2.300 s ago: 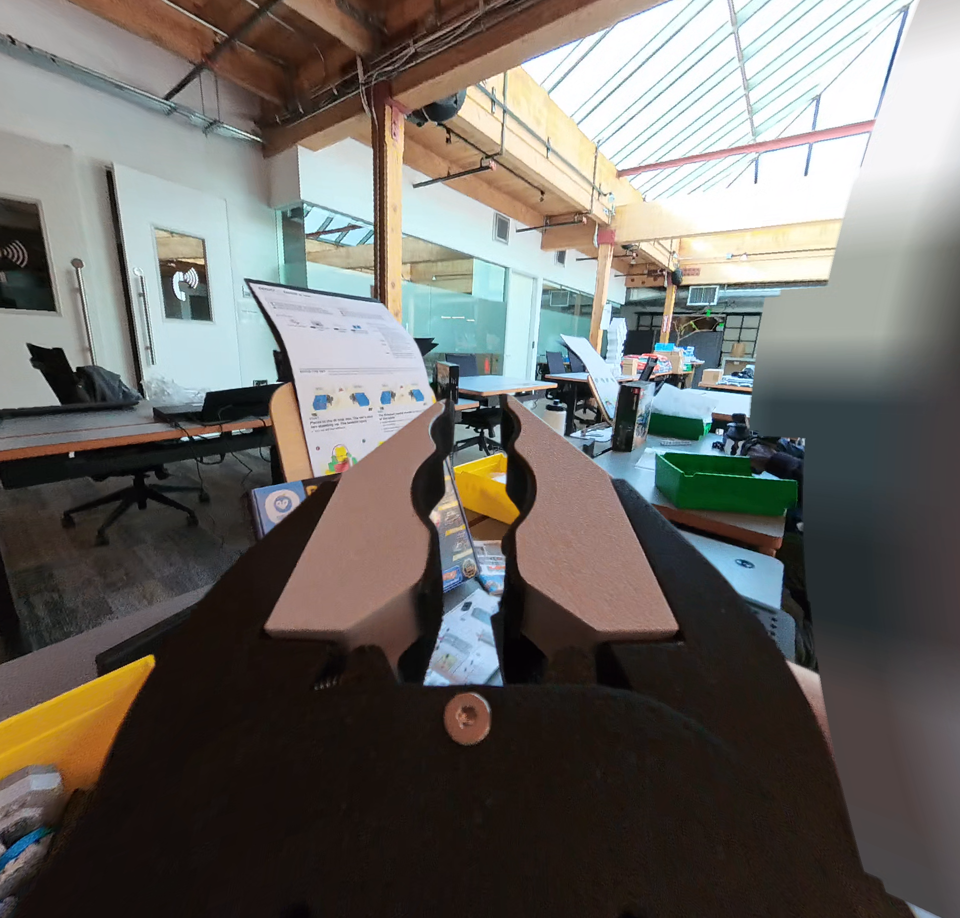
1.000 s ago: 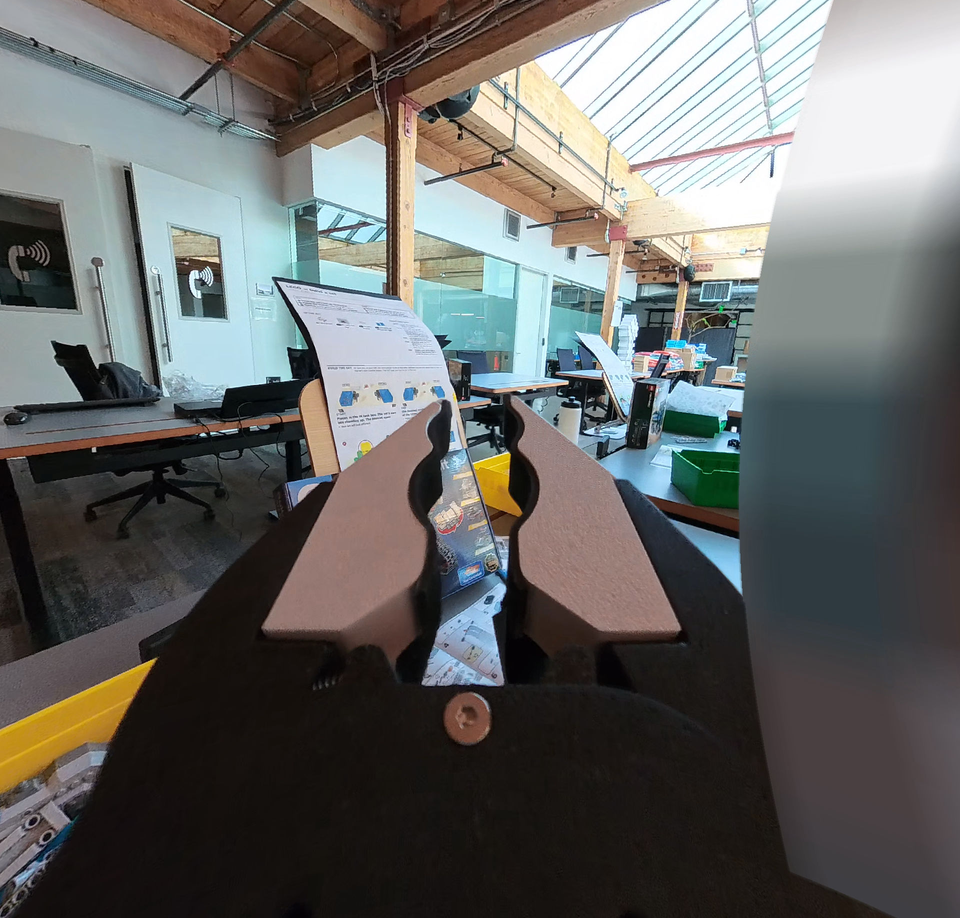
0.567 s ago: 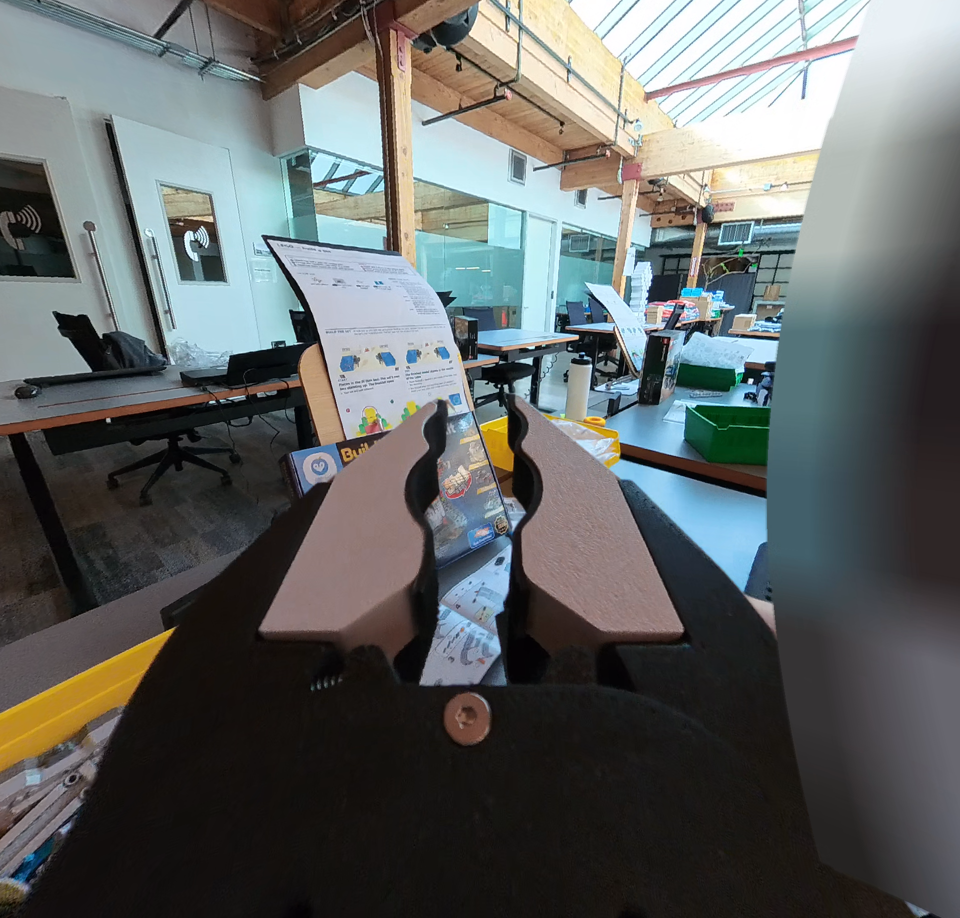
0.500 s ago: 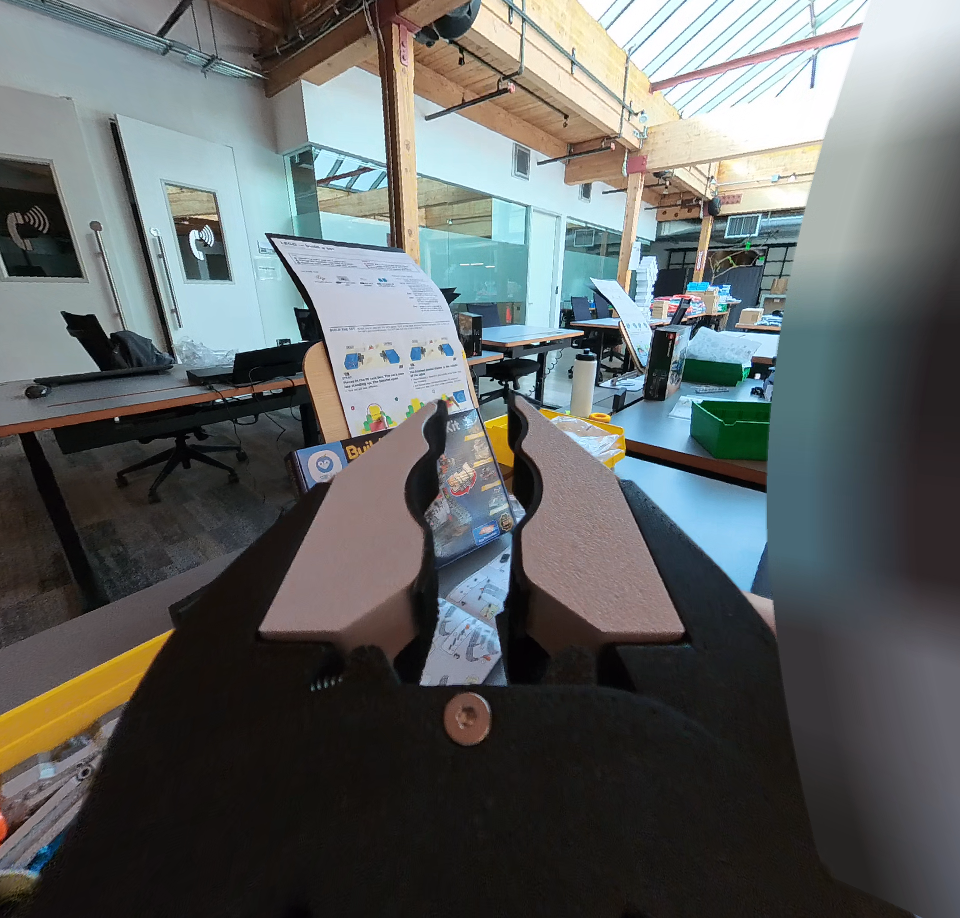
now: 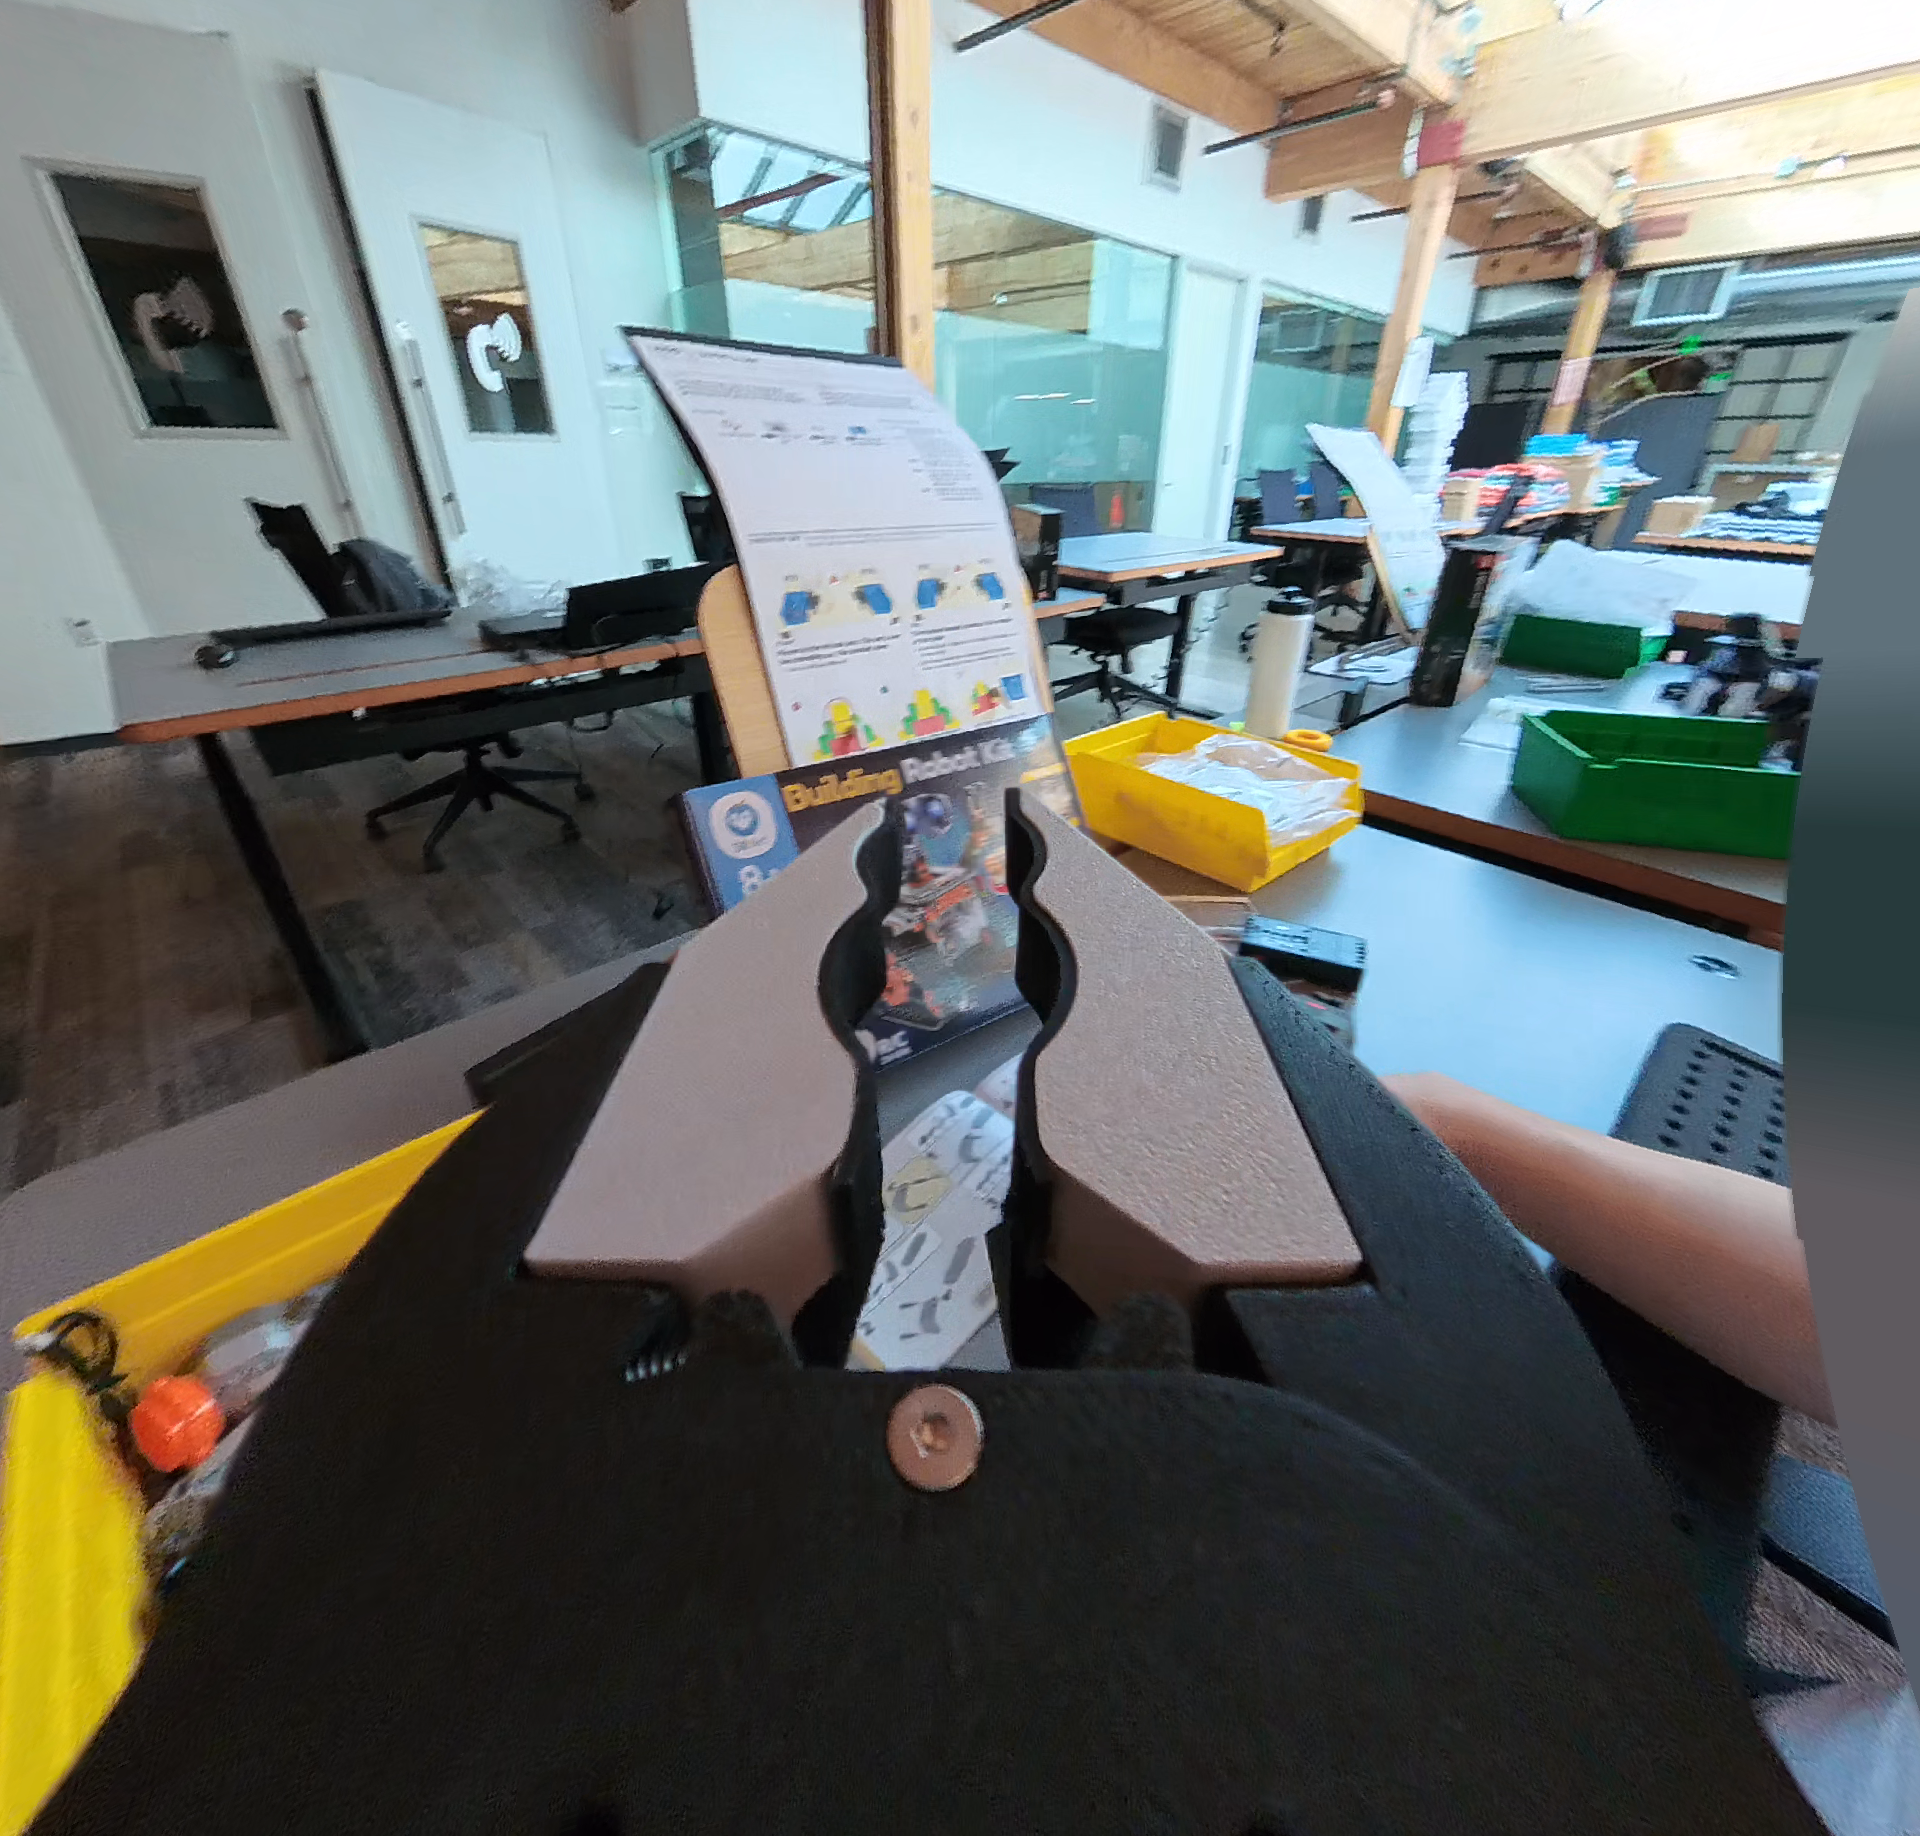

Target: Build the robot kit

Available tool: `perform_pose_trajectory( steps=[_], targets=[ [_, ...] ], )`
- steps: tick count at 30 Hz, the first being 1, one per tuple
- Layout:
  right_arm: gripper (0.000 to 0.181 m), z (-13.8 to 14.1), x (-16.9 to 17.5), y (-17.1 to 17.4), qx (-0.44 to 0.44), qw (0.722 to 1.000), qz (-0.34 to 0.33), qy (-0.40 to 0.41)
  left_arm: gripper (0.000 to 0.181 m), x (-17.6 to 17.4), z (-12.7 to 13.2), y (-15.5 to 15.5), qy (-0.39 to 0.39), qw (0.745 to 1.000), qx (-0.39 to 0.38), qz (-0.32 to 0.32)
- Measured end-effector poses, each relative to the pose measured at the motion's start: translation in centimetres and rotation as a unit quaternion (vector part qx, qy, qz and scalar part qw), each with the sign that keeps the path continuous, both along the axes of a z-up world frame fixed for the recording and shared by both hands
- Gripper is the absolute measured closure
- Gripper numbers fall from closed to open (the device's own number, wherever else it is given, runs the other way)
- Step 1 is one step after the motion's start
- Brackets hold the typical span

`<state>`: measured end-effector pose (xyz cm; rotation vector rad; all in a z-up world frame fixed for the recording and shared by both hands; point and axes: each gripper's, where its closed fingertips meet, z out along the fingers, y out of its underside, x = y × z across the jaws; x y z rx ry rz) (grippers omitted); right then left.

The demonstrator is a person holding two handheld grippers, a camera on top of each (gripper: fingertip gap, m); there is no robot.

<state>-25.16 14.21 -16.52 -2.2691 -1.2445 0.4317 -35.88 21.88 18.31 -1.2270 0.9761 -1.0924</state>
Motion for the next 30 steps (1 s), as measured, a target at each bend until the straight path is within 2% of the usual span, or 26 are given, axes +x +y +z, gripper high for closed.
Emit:
perform_pose_trajectory(
  steps=[4, 8, 14, 19, 24, 27, 30],
  targets=[
    [0.18, -0.2, -0.2, 0.1, 0.019, 1.0, 0.016, -0.009, 0.164, -0.6, -0.8, 2.3, 0.019, 0.998, -0.009, 0.058],
    [0.174, -1.0, -0.5, -0.1, 0.029, 0.998, 0.041, -0.031, 0.161, -0.9, -2.3, 3.7, 0.056, 0.995, -0.025, 0.081],
    [0.148, -0.4, -1.4, -0.1, 0.055, 0.996, 0.062, -0.01, 0.158, -1.3, -5.4, 6.6, 0.123, 0.984, -0.06, 0.116],
    [0.144, 4.1, -2.6, 1.4, 0.156, 0.984, 0.049, 0.073, 0.153, -3.1, -9.5, 9.7, 0.211, 0.958, -0.1, 0.165],
    [0.151, 11.5, -5.2, 2.0, 0.297, 0.932, 0.012, 0.209, 0.156, -3.1, -12.6, 10.9, 0.301, 0.934, -0.11, 0.156],
    [0.155, 14.6, -9.2, -0.1, 0.296, 0.895, 0.024, 0.333, 0.16, -2.9, -15.3, 11.6, 0.387, 0.907, -0.087, 0.144],
    [0.159, 14.3, -13.7, -2.4, 0.264, 0.881, 0.048, 0.39, 0.17, -4.2, -18.8, 13.6, 0.471, 0.86, -0.095, 0.174]
  ],
)
